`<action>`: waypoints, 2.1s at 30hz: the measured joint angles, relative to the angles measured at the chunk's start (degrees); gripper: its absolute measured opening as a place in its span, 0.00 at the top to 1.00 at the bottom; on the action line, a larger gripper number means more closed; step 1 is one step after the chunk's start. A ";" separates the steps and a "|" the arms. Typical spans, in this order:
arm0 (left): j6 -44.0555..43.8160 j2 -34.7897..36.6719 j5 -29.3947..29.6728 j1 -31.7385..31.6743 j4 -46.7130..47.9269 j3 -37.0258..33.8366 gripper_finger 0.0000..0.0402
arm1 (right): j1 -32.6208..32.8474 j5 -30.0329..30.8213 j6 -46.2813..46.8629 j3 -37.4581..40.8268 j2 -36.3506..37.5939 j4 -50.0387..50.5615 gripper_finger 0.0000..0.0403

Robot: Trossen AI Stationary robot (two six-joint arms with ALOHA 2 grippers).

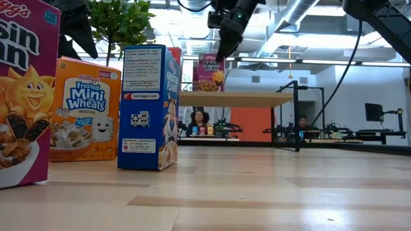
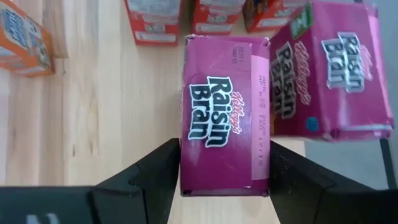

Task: Stack cereal on shelf
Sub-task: Put the top violet cereal box on the shelf aligned with the other violet cereal box on the shelf

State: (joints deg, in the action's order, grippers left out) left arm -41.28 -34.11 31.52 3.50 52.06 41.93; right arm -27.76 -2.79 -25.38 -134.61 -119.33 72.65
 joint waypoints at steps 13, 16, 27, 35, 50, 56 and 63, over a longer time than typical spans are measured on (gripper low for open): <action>-0.42 -0.01 -0.07 0.00 1.50 -0.02 0.20 | -0.58 1.42 0.83 0.00 0.14 1.65 0.37; -0.42 0.01 -0.10 -0.01 1.41 -0.02 0.20 | -0.66 1.80 0.94 0.00 0.09 2.44 0.32; -0.39 0.01 -0.54 0.01 1.60 -0.02 0.20 | -0.93 6.08 1.18 0.00 0.75 4.20 0.13; -0.46 0.00 -0.83 -0.01 1.45 -0.02 0.20 | -4.17 -1.76 3.53 0.02 5.78 11.00 0.20; -1.57 0.03 1.21 0.01 0.74 -0.02 0.20 | -13.98 -17.56 10.54 18.46 21.98 7.50 0.23; -2.72 0.03 3.47 0.01 0.68 -0.02 0.20 | -9.60 -15.57 16.64 43.68 32.82 -18.52 0.23; -3.45 0.03 3.85 0.01 0.68 -0.02 0.20 | -2.89 -4.81 18.93 56.81 34.09 -44.51 0.23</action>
State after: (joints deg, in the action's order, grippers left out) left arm -44.73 -34.09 35.37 3.51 52.74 41.91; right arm -30.65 -7.60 -6.46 -77.80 -85.24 28.14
